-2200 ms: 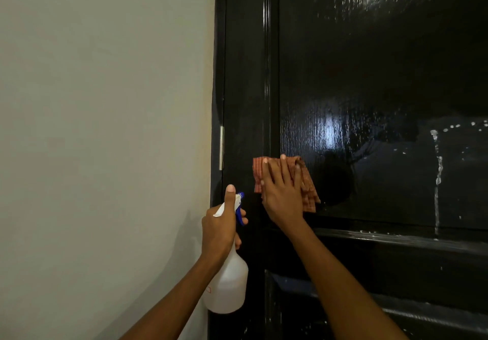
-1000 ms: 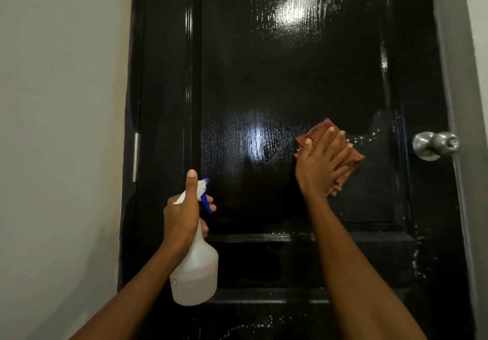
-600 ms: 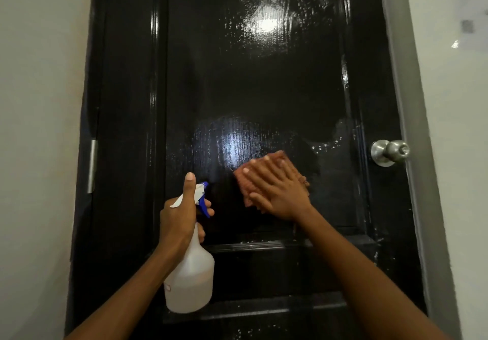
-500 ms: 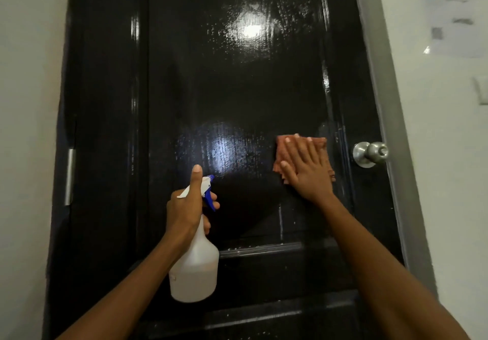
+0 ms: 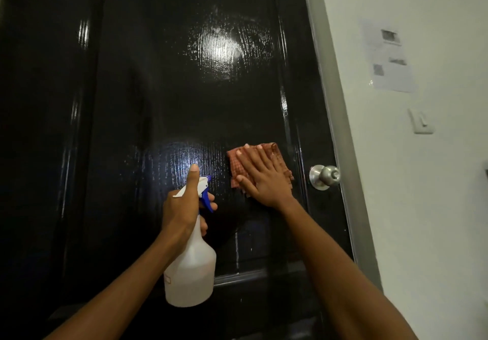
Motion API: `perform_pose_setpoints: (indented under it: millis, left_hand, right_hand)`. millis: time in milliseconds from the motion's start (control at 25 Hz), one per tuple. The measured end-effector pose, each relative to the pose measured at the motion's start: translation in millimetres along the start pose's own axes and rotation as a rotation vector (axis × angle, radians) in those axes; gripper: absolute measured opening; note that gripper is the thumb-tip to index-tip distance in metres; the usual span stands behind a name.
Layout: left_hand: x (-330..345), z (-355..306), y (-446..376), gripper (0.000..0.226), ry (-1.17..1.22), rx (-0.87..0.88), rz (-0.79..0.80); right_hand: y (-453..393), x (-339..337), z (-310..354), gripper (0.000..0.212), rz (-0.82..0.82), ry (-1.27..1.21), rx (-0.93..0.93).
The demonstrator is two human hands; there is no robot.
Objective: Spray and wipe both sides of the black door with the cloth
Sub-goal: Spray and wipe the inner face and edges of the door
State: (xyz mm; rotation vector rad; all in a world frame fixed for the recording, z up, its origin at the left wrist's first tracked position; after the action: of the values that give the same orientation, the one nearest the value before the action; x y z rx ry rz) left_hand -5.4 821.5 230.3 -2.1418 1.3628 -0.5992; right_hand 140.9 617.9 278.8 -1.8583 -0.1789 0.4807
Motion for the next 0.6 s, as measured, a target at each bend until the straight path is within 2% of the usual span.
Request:
perform_pose_setpoints:
  millis: [80,160,240,320,480,600]
  left_hand:
    - [11.8,-2.7,-2.0,0.082,0.015,0.003,0.01]
    - [23.6,-2.2,-3.8,0.082,0.026,0.006,0.023]
    - [34.4,0.4,-3.5,0.081,0.031,0.001,0.035]
    - [41.8,4.9,-1.0,0.083,0.031,-0.012,0.043]
    - [54.7,15.9,10.3,0.088,0.009,-0.018,0.068]
    - [64.3,13.8,19.1,0.087,-0.016,-0.011,0.093]
  right_hand:
    - [-13.2,-11.7,-43.9,0.066,-0.036,-0.051,0.279]
    - [-27.2,-23.9,-87.5,0.066,0.01,-0.118,0.504]
    - [-33.9,-29.7,-106.6,0.066,0.051,-0.14,0.553]
    - [-21.5,-23.7,-100.9,0.065,0.021,-0.146,0.549]
    - [68.2,2.8,-58.7,0.066,-0.074,-0.138,0.589]
    - [132.7,17.3,-30.4,0.066,-0.043,-0.14,0.686]
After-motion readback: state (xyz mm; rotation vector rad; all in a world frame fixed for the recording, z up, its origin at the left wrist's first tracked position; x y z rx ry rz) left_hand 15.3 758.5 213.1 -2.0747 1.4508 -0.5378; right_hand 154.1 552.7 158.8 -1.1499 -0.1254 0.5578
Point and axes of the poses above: each hand's wrist, its own y-axis away from the middle knuckle, its own x-axis out of the palm, z = x × y, the point moved 4 cm from there along -y, towards the middle knuckle, and after that the axes turned 3 degrees about -z, right-handed, at the moved point
